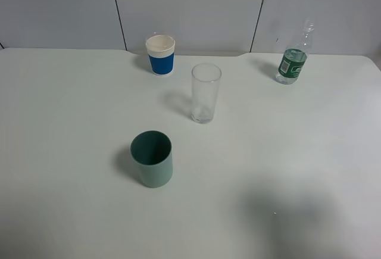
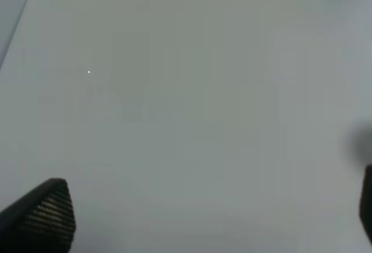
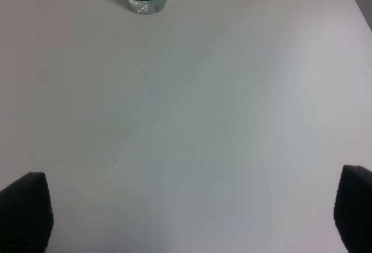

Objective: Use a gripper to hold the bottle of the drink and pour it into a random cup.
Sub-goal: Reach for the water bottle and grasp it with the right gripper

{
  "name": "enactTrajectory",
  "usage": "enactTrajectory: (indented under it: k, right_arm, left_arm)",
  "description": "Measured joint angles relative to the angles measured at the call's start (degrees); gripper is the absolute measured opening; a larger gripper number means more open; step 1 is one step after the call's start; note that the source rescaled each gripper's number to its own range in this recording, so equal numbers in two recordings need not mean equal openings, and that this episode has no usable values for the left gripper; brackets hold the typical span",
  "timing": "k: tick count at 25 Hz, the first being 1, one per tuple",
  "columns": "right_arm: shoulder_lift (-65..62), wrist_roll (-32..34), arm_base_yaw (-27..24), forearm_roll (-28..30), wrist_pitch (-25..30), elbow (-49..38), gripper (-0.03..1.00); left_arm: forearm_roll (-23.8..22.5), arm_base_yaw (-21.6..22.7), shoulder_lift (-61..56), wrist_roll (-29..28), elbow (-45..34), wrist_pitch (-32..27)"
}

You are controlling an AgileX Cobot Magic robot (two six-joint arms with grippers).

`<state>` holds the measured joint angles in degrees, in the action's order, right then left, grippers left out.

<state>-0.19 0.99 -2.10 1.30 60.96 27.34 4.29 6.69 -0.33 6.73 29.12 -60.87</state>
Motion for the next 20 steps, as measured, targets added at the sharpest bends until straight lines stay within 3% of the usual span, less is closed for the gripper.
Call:
enactTrajectory:
  k: [20]
  right_arm:
    - [0.0,0.0,0.0,0.0,0.0,0.0,1.00]
  left_arm:
    - [0.0,0.0,0.0,0.0,0.0,0.0]
